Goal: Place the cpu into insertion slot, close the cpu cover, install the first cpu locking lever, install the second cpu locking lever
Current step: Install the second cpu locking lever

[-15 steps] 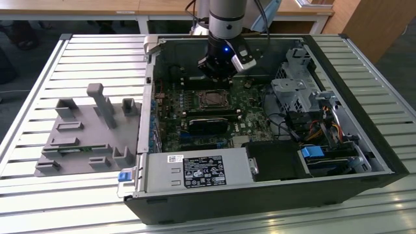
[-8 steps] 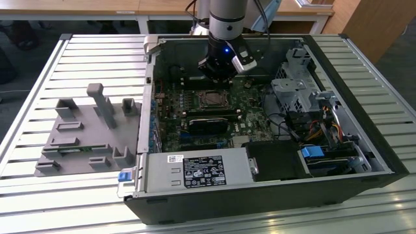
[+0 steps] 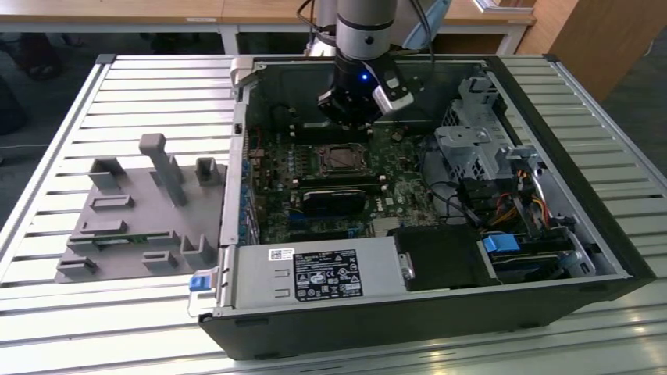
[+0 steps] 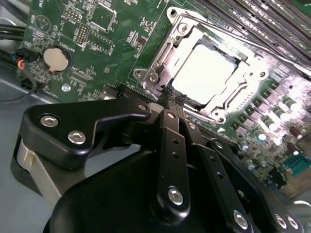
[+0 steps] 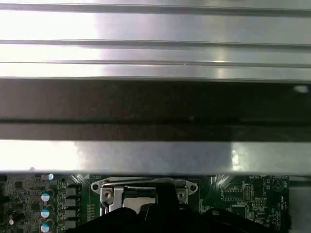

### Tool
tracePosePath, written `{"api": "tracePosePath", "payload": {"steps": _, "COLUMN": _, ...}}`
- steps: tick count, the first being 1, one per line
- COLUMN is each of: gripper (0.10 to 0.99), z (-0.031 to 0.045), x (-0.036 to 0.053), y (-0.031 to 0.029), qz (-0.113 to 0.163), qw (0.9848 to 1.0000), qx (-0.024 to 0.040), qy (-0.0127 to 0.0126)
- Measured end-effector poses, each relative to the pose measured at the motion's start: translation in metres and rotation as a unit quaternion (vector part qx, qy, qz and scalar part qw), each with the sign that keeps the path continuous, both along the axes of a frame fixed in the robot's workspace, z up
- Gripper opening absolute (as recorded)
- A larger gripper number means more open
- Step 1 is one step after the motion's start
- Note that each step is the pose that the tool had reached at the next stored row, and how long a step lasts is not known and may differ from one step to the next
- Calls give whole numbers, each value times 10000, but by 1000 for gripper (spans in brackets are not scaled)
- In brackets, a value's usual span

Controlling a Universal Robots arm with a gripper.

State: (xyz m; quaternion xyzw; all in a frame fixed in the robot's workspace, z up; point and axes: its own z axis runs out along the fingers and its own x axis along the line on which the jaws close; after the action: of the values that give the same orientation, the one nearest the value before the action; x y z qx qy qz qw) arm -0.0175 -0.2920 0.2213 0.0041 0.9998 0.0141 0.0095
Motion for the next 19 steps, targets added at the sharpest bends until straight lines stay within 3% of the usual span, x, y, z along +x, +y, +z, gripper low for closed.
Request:
{"api": "tracePosePath", "payload": {"steps": 5, "gripper": 106, "z": 181, "x": 0, "y": 0, "qz": 0, "qw": 10000, "qx": -1, "qy": 1}}
{"api": "tracePosePath", "payload": {"steps": 8, "gripper": 106, "z": 201, "x": 0, "y": -21, "qz": 1, "qw": 10000, "qx": 1, "qy": 0}}
{"api": "tracePosePath", "payload": {"steps": 12, "gripper": 106, "z": 201, "x": 0, "y": -108, "qz": 0, "qw": 10000, "qx": 0, "qy": 0}}
{"api": "tracePosePath", "payload": {"steps": 19, "gripper": 106, "z": 202, "x": 0, "y": -312, "qz": 0, "qw": 10000, "qx": 0, "qy": 1}}
